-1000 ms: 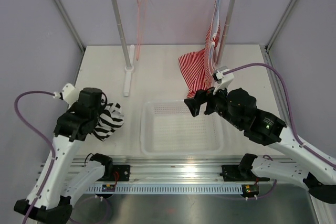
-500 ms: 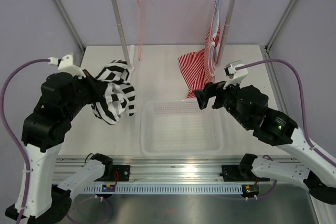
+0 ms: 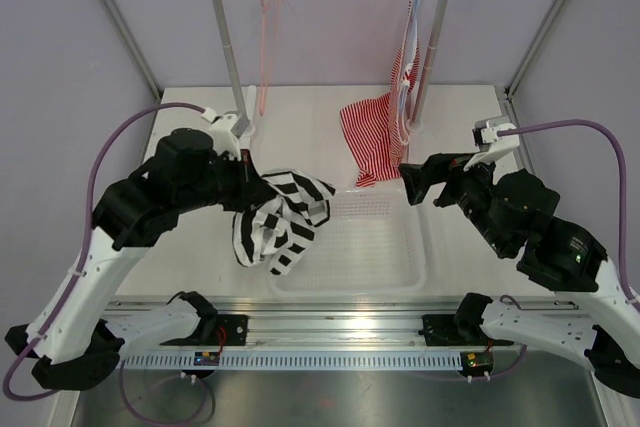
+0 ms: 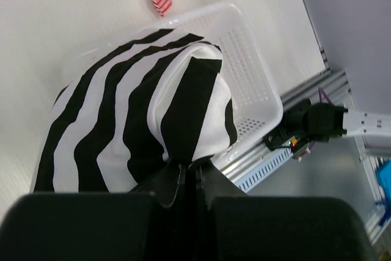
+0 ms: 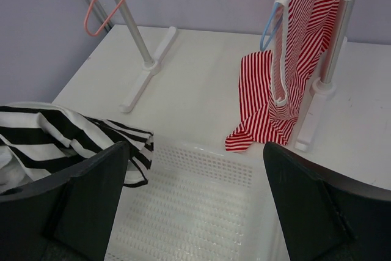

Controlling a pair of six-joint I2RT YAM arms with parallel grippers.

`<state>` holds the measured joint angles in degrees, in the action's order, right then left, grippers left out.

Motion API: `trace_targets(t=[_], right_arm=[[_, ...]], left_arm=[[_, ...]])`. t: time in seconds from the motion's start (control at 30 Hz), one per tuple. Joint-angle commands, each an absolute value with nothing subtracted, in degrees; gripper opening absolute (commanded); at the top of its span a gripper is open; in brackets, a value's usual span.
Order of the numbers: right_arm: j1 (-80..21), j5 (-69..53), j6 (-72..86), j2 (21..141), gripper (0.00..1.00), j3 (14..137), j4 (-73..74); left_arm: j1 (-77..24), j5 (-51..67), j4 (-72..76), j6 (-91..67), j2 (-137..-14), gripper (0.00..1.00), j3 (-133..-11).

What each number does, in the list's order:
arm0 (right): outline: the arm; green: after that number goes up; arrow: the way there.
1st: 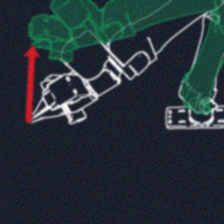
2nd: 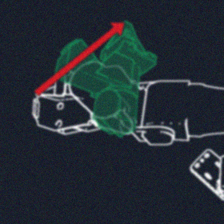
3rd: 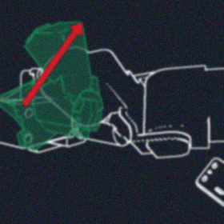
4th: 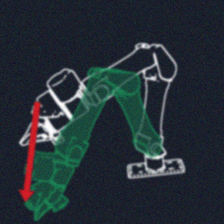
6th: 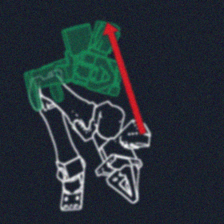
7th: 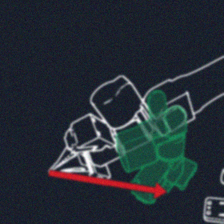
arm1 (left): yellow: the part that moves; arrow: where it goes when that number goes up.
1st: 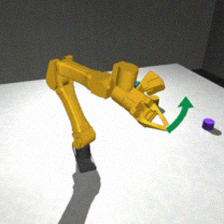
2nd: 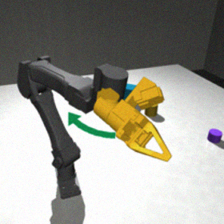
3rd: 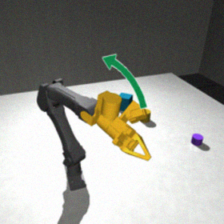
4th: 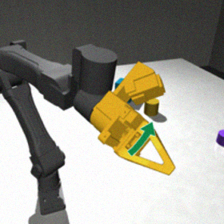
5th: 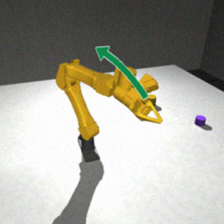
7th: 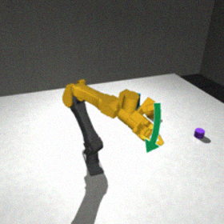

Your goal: Remove the tank top from the hanger

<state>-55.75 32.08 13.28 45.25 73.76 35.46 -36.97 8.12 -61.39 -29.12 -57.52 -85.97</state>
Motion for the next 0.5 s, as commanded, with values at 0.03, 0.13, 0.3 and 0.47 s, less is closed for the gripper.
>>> trace_targets(t=[0.03,0.13,0.3,0.47], right_arm=[[-55.5,34.0,13.1,44.5,0.99,75.6,36.2],[-55.5,34.0,13.2,44.2,0.99,75.4,36.4],[-55.5,33.8,13.4,43.4,0.99,75.3,36.9],[-55.5,33.5,13.9,42.1,0.99,74.3,36.8]], left_arm=[[-43.8,6.9,-56.2,-30.5,-63.3,0.00,-86.4],[-49.2,4.9,-54.9,-30.7,-69.2,0.00,-86.9],[-55.6,4.0,-52.9,-29.0,-77.2,0.00,-89.3],[-55.5,6.5,-48.3,-29.4,-84.3,0.00,-86.5]])
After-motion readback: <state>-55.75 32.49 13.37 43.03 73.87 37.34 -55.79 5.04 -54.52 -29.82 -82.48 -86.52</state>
